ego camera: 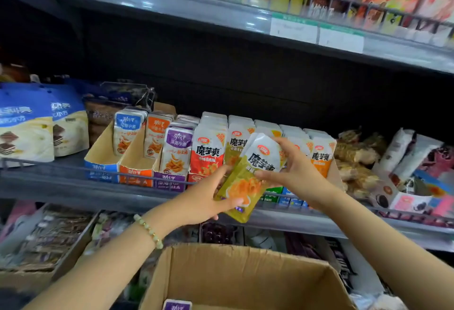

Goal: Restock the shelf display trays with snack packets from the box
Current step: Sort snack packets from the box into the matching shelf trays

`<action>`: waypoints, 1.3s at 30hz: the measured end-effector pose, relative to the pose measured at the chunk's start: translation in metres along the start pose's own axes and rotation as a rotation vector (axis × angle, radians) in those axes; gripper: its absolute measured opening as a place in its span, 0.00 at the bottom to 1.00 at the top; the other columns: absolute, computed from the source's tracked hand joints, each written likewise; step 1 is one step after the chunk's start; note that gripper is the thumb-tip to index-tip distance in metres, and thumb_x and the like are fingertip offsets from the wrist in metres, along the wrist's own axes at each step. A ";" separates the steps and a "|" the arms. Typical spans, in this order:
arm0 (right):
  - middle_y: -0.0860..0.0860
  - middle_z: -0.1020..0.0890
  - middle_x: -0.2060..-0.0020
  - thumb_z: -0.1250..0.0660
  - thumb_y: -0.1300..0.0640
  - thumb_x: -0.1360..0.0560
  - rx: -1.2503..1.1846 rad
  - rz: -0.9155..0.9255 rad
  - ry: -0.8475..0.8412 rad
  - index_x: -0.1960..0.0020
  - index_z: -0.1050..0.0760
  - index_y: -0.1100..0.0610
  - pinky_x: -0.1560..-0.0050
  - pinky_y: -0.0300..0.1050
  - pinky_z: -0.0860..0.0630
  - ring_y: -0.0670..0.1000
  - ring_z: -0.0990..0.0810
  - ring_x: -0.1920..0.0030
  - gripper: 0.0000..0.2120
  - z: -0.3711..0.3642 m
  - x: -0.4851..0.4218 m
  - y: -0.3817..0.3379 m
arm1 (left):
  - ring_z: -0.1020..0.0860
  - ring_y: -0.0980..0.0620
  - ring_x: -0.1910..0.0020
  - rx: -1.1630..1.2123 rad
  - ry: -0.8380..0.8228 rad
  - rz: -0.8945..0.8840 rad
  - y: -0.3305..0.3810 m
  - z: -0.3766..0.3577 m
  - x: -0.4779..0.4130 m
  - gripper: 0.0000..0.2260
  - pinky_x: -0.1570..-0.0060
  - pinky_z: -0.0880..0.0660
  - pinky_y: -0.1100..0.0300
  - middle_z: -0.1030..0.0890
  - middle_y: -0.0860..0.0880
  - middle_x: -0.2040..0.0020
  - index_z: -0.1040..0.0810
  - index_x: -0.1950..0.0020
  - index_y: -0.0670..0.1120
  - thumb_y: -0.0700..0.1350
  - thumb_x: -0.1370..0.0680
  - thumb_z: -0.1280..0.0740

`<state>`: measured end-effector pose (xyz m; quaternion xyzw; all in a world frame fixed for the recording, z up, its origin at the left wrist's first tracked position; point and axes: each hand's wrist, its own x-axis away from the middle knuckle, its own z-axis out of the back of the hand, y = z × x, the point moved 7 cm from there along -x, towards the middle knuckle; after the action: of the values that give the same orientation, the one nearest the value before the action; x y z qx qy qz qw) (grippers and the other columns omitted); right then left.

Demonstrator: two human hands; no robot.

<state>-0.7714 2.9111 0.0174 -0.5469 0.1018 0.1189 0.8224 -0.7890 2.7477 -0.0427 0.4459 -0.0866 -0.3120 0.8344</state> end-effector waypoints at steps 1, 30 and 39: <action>0.49 0.17 0.52 0.25 0.67 0.32 0.000 0.024 0.059 0.41 0.29 0.48 0.60 0.43 0.18 0.49 0.16 0.54 0.26 0.010 -0.007 -0.004 | 0.22 0.60 0.57 -0.089 0.087 -0.022 0.003 0.012 -0.004 0.21 0.57 0.21 0.57 0.27 0.59 0.44 0.40 0.34 0.59 0.57 0.23 0.35; 0.48 0.39 0.25 0.25 0.56 0.29 0.869 0.222 0.093 0.24 0.43 0.48 0.26 0.42 0.46 0.49 0.43 0.25 0.40 -0.017 -0.111 0.037 | 0.29 0.61 0.58 -0.529 0.351 -0.208 -0.030 0.034 -0.055 0.09 0.66 0.39 0.70 0.31 0.60 0.61 0.19 0.51 0.59 0.60 0.26 0.35; 0.45 0.43 0.23 0.29 0.52 0.26 0.823 0.227 0.081 0.23 0.45 0.47 0.27 0.45 0.40 0.48 0.42 0.24 0.37 -0.009 -0.099 0.027 | 0.31 0.63 0.42 -0.456 0.297 -0.149 -0.031 0.025 -0.034 0.18 0.43 0.29 0.63 0.28 0.61 0.42 0.27 0.36 0.60 0.62 0.24 0.39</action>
<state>-0.8739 2.9050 0.0197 -0.1627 0.2325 0.1367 0.9491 -0.8401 2.7378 -0.0485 0.2928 0.1420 -0.3154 0.8914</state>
